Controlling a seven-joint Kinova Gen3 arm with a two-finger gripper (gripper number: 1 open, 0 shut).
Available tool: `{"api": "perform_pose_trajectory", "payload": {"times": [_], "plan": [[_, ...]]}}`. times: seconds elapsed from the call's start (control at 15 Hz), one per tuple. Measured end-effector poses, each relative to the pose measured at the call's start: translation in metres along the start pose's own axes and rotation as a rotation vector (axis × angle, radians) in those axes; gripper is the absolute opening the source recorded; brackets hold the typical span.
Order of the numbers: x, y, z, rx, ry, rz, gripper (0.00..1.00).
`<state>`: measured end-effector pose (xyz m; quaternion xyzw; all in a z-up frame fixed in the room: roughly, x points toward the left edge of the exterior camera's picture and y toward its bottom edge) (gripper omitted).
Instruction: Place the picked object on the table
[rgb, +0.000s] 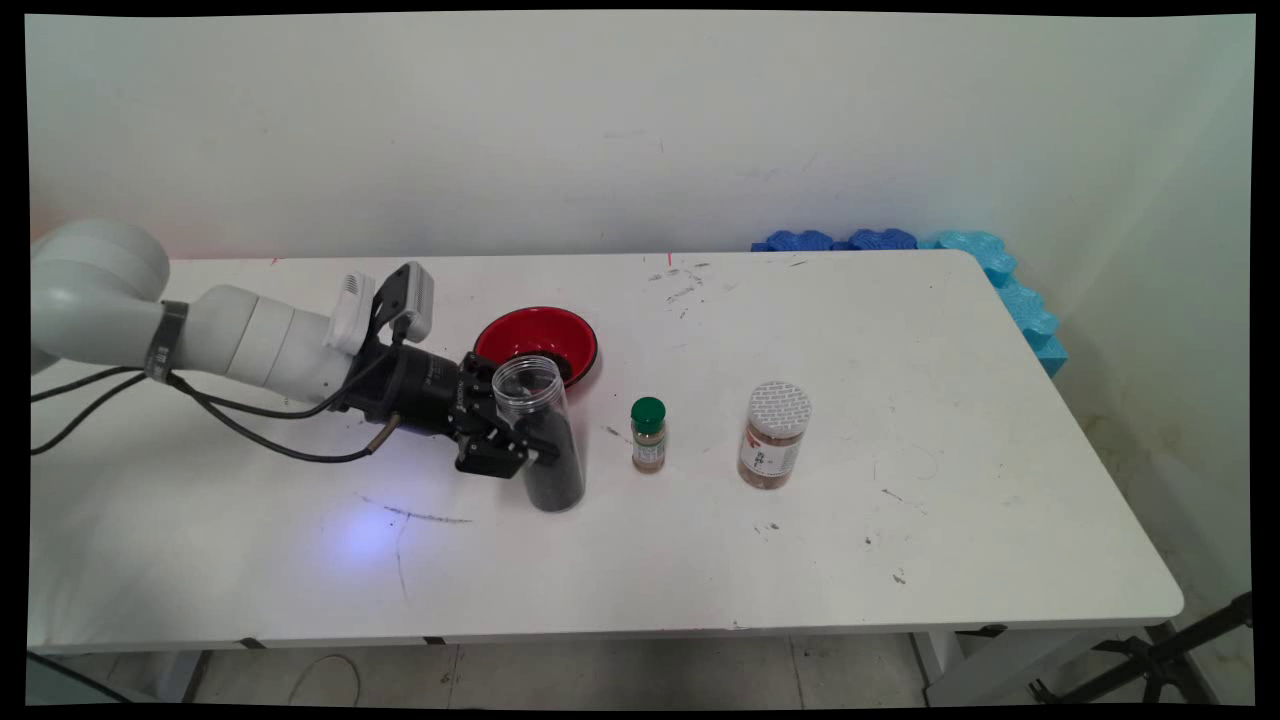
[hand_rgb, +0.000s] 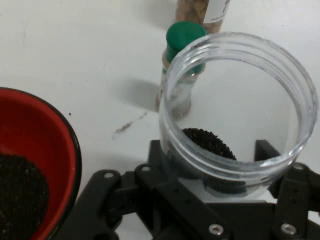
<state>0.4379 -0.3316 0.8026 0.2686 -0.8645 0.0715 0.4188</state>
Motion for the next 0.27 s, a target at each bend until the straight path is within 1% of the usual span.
{"api": "perform_pose_trajectory", "payload": {"times": [0.07, 0.13, 0.27], "plan": [[-0.0004, 0.0002, 0.0003, -0.001, 0.001, 0.001, 0.0], [-0.0011, 0.0006, 0.0005, -0.003, 0.004, 0.003, 1.0], [-0.002, 0.0012, 0.0009, -0.005, 0.009, 0.005, 1.0]]}}
